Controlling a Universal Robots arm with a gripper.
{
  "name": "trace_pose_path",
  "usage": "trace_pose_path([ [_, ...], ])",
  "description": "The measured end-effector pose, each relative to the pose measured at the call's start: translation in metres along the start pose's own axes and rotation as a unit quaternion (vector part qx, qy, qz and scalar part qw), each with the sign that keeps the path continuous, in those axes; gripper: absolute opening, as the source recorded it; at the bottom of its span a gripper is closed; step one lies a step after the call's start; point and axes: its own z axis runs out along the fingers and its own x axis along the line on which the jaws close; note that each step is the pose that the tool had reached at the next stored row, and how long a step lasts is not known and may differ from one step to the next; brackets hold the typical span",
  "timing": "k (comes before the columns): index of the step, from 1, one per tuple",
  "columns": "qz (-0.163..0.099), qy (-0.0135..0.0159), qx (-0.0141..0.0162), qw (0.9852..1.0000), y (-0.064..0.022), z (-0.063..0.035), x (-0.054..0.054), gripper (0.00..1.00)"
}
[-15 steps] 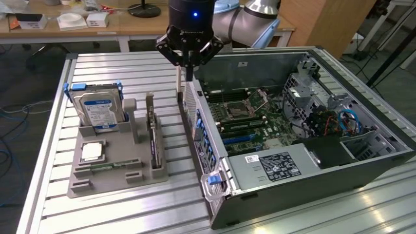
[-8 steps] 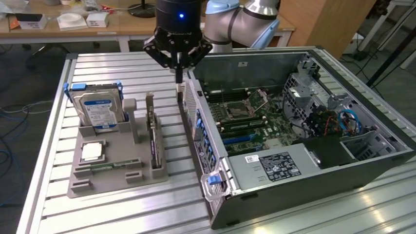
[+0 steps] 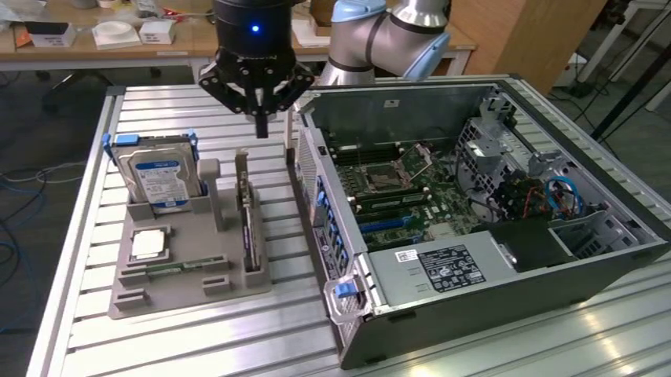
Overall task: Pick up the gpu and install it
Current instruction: 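Reach for the gpu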
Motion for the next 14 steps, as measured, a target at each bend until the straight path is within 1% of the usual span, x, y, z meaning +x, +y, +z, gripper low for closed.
trace_pose_path([
  [9,-0.001,0.0,0.0,1.0,-0.0031,0.0019,0.035,0.11],
  [11,-0.002,0.0,0.0,1.0,-0.0033,0.002,0.038,0.11],
  [14,-0.002,0.0001,0.0,1.0,-0.0033,0.002,0.038,0.11],
])
